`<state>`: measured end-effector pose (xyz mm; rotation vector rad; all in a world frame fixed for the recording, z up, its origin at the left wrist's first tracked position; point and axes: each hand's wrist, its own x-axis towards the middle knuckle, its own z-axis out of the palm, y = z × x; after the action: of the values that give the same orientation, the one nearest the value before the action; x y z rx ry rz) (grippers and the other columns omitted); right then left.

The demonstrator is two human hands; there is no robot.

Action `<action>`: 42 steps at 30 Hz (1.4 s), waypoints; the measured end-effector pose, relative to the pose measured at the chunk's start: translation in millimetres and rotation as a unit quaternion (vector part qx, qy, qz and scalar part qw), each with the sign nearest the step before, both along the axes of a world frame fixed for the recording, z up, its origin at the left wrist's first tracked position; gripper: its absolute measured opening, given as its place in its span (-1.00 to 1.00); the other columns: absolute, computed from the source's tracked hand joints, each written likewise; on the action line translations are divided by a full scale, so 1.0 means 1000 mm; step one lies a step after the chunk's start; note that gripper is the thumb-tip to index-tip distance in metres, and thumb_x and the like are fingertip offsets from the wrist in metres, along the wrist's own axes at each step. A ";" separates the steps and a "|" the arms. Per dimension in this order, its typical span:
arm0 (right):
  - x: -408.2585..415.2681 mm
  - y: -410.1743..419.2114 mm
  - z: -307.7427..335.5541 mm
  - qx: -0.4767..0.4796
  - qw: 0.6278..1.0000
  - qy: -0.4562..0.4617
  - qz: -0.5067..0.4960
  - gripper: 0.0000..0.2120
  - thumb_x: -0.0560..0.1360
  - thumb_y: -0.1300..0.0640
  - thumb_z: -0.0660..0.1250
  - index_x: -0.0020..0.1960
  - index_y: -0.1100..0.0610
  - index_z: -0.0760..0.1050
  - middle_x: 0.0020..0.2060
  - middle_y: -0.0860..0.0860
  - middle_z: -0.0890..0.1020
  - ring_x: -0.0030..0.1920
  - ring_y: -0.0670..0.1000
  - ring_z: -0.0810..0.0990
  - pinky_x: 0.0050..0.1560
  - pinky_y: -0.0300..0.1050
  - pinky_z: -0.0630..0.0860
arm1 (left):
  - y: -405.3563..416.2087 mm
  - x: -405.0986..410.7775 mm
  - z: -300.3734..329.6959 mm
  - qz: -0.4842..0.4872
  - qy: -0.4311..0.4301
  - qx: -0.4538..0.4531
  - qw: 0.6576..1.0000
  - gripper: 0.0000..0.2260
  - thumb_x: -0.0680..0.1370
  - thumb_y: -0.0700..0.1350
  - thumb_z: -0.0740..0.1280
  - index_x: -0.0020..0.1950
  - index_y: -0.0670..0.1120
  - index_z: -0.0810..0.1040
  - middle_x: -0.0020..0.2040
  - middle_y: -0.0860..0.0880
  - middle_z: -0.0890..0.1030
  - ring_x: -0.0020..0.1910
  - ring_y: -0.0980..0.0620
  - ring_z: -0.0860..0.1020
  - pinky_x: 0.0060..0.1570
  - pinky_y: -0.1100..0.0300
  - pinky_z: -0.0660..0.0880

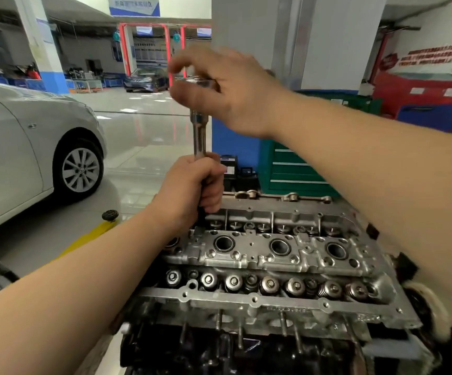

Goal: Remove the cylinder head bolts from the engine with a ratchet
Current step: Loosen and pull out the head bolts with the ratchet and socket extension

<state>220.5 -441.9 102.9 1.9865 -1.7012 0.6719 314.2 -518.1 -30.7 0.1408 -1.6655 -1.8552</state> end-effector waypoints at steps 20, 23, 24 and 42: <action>0.016 0.009 -0.006 -0.123 0.951 0.153 -0.239 -0.20 0.51 -0.56 -0.18 -0.45 0.07 0.33 -0.54 -0.02 0.33 -0.50 0.03 0.31 -0.38 -0.12 0.10 | -0.008 0.010 0.001 0.074 0.007 -0.067 0.995 -0.66 0.55 -0.09 0.42 -0.38 -0.08 0.42 -0.50 -0.14 0.39 -0.55 -0.06 0.33 -0.45 0.17 0.29; 0.027 0.024 -0.014 -0.200 0.903 0.249 -0.287 -0.20 0.46 -0.60 -0.21 -0.42 0.07 0.30 -0.57 0.01 0.20 -0.53 -0.03 0.12 -0.37 -0.15 -0.04 | -0.005 0.012 0.004 0.128 0.015 -0.097 0.987 -0.75 0.52 -0.12 0.41 -0.34 -0.13 0.53 -0.46 -0.20 0.51 -0.55 -0.01 0.44 -0.50 0.22 0.34; 0.024 0.020 -0.015 -0.194 0.912 0.250 -0.260 -0.21 0.47 -0.60 -0.20 -0.37 0.06 0.33 -0.55 -0.02 0.22 -0.52 -0.02 0.12 -0.37 -0.14 -0.04 | -0.002 0.012 0.004 0.136 0.018 -0.079 0.987 -0.74 0.50 -0.13 0.39 -0.39 -0.07 0.51 -0.50 -0.16 0.47 -0.57 -0.02 0.40 -0.49 0.20 0.33; -0.005 0.060 0.006 0.010 0.968 0.129 -0.214 -0.65 0.34 -0.23 0.09 -0.16 0.00 0.47 -0.36 -0.05 0.44 -0.36 -0.03 0.34 -0.35 -0.16 0.14 | 0.009 -0.005 0.015 0.165 0.004 -0.027 0.986 -0.53 0.57 -0.25 0.34 -0.50 -0.01 0.29 -0.57 -0.07 0.23 -0.64 -0.02 0.19 -0.52 0.20 0.19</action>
<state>215.0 -382.0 109.0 1.5573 -1.8861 0.2334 309.3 -509.5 -15.8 0.3617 -1.5768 -1.5591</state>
